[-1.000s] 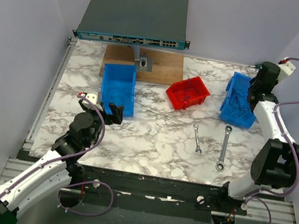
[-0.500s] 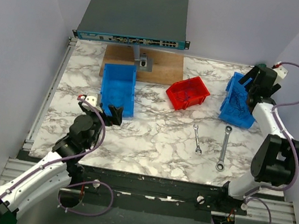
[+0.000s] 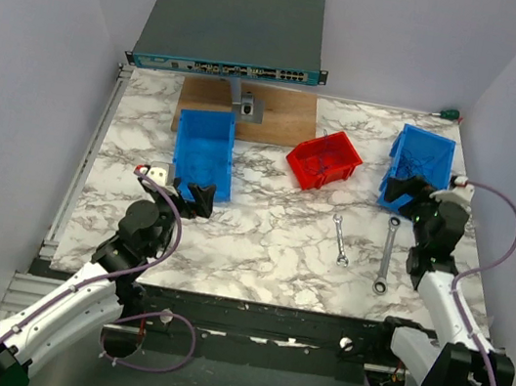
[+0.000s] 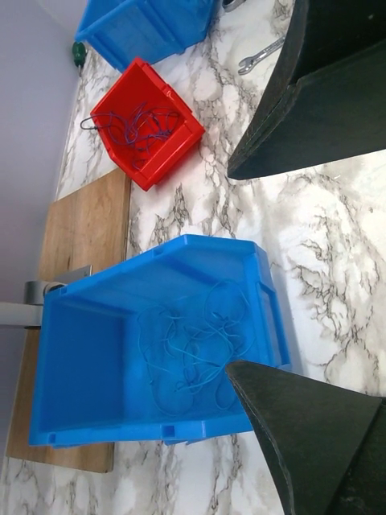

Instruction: Untangle the cables

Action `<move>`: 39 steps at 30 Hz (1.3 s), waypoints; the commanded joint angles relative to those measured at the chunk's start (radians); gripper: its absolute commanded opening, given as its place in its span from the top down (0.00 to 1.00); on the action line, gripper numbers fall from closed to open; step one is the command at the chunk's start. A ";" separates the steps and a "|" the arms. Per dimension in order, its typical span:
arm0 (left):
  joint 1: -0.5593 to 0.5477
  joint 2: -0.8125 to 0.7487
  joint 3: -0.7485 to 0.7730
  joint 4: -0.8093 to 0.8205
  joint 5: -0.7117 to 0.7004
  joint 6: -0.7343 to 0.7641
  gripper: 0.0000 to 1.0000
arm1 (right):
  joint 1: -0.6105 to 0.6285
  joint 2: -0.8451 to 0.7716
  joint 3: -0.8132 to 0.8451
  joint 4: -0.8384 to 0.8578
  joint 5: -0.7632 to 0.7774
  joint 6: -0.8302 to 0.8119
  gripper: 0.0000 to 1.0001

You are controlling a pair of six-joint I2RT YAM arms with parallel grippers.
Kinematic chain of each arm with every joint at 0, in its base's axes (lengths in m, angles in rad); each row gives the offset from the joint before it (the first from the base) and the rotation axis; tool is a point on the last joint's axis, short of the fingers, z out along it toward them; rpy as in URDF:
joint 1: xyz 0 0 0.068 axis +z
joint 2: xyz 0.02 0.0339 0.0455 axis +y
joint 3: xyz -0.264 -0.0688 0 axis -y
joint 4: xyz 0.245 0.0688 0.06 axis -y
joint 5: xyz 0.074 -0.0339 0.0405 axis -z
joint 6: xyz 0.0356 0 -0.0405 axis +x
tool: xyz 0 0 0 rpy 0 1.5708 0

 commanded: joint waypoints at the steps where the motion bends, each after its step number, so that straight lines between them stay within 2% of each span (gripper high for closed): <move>1: -0.008 -0.010 -0.014 0.044 0.042 -0.012 0.01 | 0.002 -0.100 -0.155 0.090 -0.117 -0.074 0.00; 3: -0.008 -0.013 -0.021 0.056 0.050 -0.018 0.02 | 0.003 -0.140 -0.223 0.132 -0.081 -0.088 0.00; 7: -0.009 -0.010 -0.038 0.081 0.064 -0.005 0.02 | 0.004 -0.116 -0.394 0.419 0.029 -0.079 0.00; 8: -0.007 -0.009 -0.039 0.082 0.063 0.001 0.01 | 0.004 -0.074 -0.408 0.488 0.044 -0.083 0.00; 10: -0.009 -0.013 -0.040 0.079 0.058 0.016 0.01 | 0.004 0.014 -0.378 0.520 -0.005 -0.118 0.00; 12: -0.008 -0.024 -0.049 0.079 0.038 0.030 0.01 | 0.005 0.148 -0.344 0.590 0.013 -0.109 0.00; 15: -0.008 -0.049 -0.065 0.081 -0.014 0.069 0.01 | 0.017 0.361 -0.370 0.870 0.059 -0.123 0.00; 17: -0.008 -0.065 -0.068 0.059 -0.060 0.090 0.01 | 0.035 0.344 -0.306 0.706 0.109 -0.156 0.00; 20: -0.007 -0.080 -0.077 0.067 -0.104 0.117 0.01 | 0.079 0.449 -0.392 0.999 0.152 -0.220 0.00; 22: -0.006 -0.068 -0.075 0.078 -0.144 0.133 0.02 | 0.091 0.627 -0.424 1.260 0.130 -0.240 0.00; 23: -0.006 -0.059 -0.071 0.080 -0.166 0.145 0.02 | 0.091 0.667 -0.427 1.336 0.125 -0.246 0.00; 25: -0.005 -0.031 -0.087 0.133 -0.190 0.196 0.01 | 0.091 0.561 -0.381 1.084 0.165 -0.230 0.01; 26: -0.004 -0.013 -0.102 0.174 -0.205 0.212 0.01 | 0.091 0.563 -0.345 1.013 0.179 -0.226 0.06; 28: 0.003 0.009 -0.105 0.206 -0.218 0.236 0.01 | 0.091 0.608 -0.291 0.992 0.149 -0.238 0.00; 30: 0.014 0.020 -0.111 0.249 -0.247 0.278 0.01 | 0.091 0.573 -0.271 0.892 0.086 -0.263 0.00; 32: 0.050 0.028 -0.123 0.291 -0.254 0.312 0.01 | 0.091 0.609 -0.290 0.994 0.071 -0.265 0.00; 34: 0.131 0.064 -0.147 0.375 -0.164 0.338 0.01 | 0.091 0.580 -0.293 0.944 0.040 -0.283 0.00; 36: 0.210 0.170 -0.169 0.490 -0.092 0.346 0.01 | 0.091 0.604 -0.293 0.989 0.027 -0.279 0.00; 39: 0.315 0.381 -0.151 0.626 0.002 0.344 0.01 | 0.091 0.592 -0.284 0.948 -0.004 -0.297 0.00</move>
